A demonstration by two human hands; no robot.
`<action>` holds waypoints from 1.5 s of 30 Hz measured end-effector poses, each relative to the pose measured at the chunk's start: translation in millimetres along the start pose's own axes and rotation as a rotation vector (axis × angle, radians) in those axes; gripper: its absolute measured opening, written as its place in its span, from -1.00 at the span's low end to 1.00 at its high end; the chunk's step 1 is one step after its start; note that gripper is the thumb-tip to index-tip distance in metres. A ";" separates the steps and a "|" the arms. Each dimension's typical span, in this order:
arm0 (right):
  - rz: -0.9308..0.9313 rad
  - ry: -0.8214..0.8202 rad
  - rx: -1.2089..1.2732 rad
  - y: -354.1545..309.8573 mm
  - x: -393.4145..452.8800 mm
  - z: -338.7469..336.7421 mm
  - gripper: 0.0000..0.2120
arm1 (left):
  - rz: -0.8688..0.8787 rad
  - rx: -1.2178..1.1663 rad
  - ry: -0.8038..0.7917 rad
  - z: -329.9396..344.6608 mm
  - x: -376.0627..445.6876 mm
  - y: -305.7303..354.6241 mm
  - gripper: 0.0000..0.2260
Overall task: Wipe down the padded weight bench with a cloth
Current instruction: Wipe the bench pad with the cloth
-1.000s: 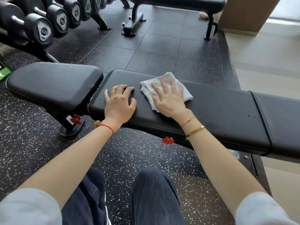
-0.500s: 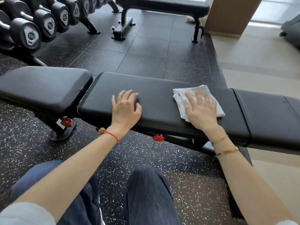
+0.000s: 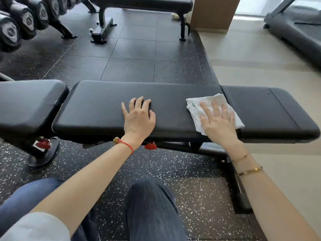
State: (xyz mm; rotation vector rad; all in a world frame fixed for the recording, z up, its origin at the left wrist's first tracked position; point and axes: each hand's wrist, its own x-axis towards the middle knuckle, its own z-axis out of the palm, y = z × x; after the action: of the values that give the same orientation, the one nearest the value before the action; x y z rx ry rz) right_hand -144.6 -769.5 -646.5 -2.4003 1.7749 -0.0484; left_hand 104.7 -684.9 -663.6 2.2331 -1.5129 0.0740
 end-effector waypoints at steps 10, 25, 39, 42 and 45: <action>-0.126 -0.068 0.017 -52.6 50.1 -9.7 -0.49 | -0.001 0.033 0.034 2.2 -4.1 3.6 -0.58; -0.083 0.165 -0.076 -33.4 -22.1 12.7 -0.48 | 0.000 0.060 0.013 0.2 -4.9 7.2 -0.58; -0.089 0.278 -0.053 4.6 -43.8 26.6 -0.49 | 0.002 0.053 -0.023 -1.3 -8.6 7.1 -0.55; 0.008 0.245 -0.028 6.0 -18.4 14.7 -0.51 | 0.005 0.068 -0.028 -0.9 -7.9 8.1 -0.55; 0.059 0.115 0.036 -10.6 24.2 1.4 -0.52 | 0.001 0.079 -0.029 -1.1 -8.0 9.8 -0.55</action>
State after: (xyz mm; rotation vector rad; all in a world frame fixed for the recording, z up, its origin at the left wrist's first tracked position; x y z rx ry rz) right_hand -127.2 -789.3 -648.0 -2.3632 1.8753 -0.2129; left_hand 92.9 -680.6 -661.7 2.3042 -1.5509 0.1038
